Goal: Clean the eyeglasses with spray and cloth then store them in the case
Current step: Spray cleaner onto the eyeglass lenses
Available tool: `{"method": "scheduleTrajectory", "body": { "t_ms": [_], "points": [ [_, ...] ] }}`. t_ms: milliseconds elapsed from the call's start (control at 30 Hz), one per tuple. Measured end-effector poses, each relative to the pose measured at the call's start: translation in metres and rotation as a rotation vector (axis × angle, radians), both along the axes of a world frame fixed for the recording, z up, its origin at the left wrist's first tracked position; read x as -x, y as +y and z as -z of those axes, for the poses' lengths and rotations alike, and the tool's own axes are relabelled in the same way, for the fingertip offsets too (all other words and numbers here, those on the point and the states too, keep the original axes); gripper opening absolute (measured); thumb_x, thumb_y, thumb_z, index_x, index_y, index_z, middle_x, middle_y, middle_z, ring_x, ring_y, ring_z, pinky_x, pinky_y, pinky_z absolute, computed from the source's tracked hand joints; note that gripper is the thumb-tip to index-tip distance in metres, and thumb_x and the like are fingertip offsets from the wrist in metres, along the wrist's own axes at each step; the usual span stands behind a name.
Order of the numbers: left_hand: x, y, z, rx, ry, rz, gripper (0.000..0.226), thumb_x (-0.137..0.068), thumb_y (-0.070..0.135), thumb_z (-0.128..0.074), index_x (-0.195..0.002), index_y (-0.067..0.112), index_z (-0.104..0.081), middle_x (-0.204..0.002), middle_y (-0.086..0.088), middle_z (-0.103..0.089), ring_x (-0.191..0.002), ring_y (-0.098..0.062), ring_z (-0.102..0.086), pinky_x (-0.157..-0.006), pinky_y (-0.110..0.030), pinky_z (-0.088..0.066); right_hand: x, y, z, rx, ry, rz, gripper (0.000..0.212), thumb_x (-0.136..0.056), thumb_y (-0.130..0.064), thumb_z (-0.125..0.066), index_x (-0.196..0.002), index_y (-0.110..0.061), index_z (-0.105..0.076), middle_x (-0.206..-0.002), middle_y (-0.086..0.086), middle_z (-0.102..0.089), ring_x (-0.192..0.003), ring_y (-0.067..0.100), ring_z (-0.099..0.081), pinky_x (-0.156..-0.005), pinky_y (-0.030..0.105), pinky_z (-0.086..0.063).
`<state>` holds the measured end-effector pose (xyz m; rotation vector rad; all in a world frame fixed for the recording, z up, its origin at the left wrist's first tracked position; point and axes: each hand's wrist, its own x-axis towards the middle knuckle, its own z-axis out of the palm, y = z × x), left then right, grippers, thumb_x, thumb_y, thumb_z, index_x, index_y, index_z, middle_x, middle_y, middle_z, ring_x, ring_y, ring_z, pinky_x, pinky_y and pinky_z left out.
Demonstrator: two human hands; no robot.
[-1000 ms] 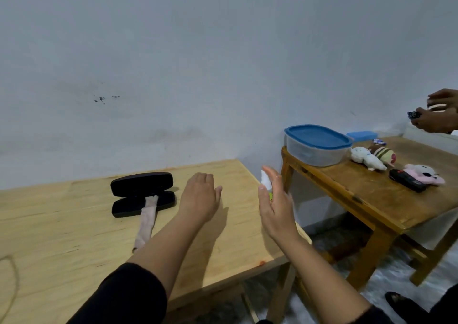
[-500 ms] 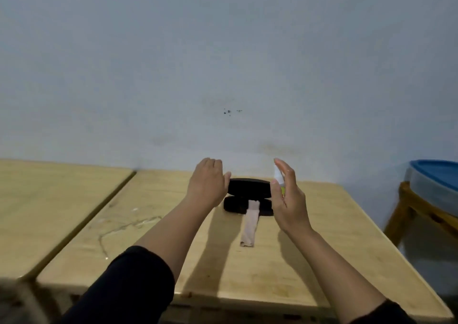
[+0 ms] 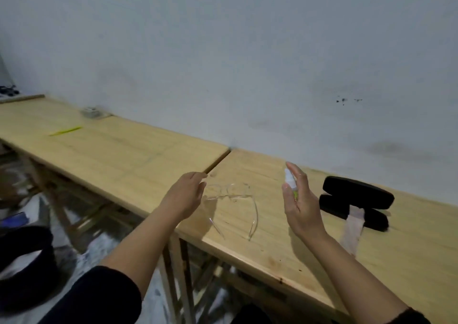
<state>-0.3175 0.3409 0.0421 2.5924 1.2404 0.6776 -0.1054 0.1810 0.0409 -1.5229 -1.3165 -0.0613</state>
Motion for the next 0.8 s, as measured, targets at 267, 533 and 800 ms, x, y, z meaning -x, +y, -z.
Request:
{"method": "scheduleTrajectory", "body": {
  "t_ms": [267, 533, 800],
  "points": [
    [0.026, -0.001, 0.032, 0.054, -0.054, 0.071, 0.048, -0.087, 0.006, -0.058, -0.129, 0.028, -0.050, -0.144, 0.006, -0.042, -0.126, -0.013, -0.046, -0.106, -0.028, -0.035, 0.003, 0.010, 0.013, 0.056, 0.033, 0.016, 0.045, -0.086, -0.049, -0.029, -0.130, -0.044, -0.032, -0.067, -0.017, -0.046, -0.046, 0.008, -0.045, -0.049, 0.013, -0.034],
    [0.006, 0.004, 0.042, 0.175, -0.219, 0.164, 0.036, -0.085, 0.007, -0.060, -0.114, 0.027, -0.062, -0.139, 0.006, -0.048, -0.101, -0.005, -0.060, -0.095, -0.033, -0.050, -0.005, 0.010, 0.019, 0.101, 0.045, 0.047, 0.053, -0.084, -0.053, -0.028, -0.134, -0.037, -0.032, -0.080, -0.016, -0.037, -0.051, -0.005, -0.041, -0.053, 0.011, -0.031],
    [-0.020, 0.003, 0.045, 0.096, -0.373, 0.070, 0.030, -0.080, -0.001, -0.064, -0.105, 0.015, -0.069, -0.115, -0.005, -0.066, -0.095, -0.006, -0.061, -0.094, -0.016, -0.044, -0.012, 0.001, 0.023, 0.112, 0.061, 0.058, 0.047, -0.085, -0.053, -0.028, -0.131, -0.046, -0.031, -0.077, -0.025, -0.035, -0.060, -0.011, -0.036, -0.055, 0.009, -0.033]
  ]
}}
